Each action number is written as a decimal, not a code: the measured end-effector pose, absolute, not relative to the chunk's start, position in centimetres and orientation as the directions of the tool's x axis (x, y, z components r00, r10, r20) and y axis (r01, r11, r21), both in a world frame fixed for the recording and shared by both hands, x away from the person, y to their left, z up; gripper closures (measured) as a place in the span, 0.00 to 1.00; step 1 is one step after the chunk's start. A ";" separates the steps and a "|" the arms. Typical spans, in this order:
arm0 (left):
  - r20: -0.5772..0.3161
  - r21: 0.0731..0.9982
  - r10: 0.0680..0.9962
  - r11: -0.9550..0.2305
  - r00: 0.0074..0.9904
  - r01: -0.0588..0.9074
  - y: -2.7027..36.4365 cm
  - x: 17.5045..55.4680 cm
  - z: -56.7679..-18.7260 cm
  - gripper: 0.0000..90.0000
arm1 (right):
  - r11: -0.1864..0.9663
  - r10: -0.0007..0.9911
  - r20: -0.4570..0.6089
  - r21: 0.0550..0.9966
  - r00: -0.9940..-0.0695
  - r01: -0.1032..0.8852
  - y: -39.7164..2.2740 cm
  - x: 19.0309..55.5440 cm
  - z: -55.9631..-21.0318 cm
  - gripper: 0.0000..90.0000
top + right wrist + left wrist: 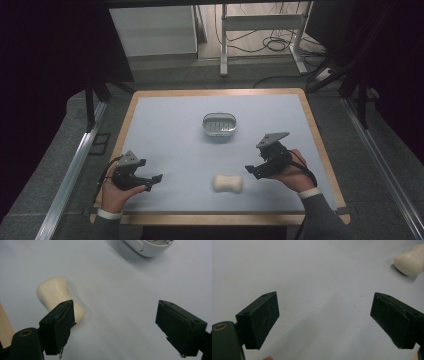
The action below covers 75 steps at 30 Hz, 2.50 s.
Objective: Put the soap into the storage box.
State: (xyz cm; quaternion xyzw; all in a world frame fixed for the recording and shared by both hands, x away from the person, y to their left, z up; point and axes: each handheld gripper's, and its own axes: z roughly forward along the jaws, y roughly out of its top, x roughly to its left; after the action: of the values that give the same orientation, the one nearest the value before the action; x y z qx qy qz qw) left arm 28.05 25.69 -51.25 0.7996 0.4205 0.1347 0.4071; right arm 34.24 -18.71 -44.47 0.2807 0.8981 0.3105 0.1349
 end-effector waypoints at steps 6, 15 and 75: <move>-0.131 0.763 0.776 -0.318 0.617 0.562 25.5 28.1 -51.4 0.10 | 0.678 0.561 -0.063 0.607 -0.825 0.415 -17.7 34.1 -44.9 0.18; -0.123 0.763 0.779 -0.321 0.614 0.561 25.6 28.1 -51.4 0.10 | 0.713 0.521 -0.063 0.580 -0.851 0.394 -16.0 33.9 -45.3 0.20; -0.109 0.775 0.793 -0.309 0.599 0.551 26.3 27.9 -51.0 0.10 | 0.947 0.265 -0.091 0.214 -0.960 0.241 -7.8 34.1 -49.4 0.55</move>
State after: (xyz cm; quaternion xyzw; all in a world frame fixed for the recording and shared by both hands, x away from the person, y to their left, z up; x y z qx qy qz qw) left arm 27.92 26.34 -50.99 0.7954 0.4224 0.1484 0.4086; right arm 34.14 -7.77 -49.41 0.1282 0.9848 0.1008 0.0595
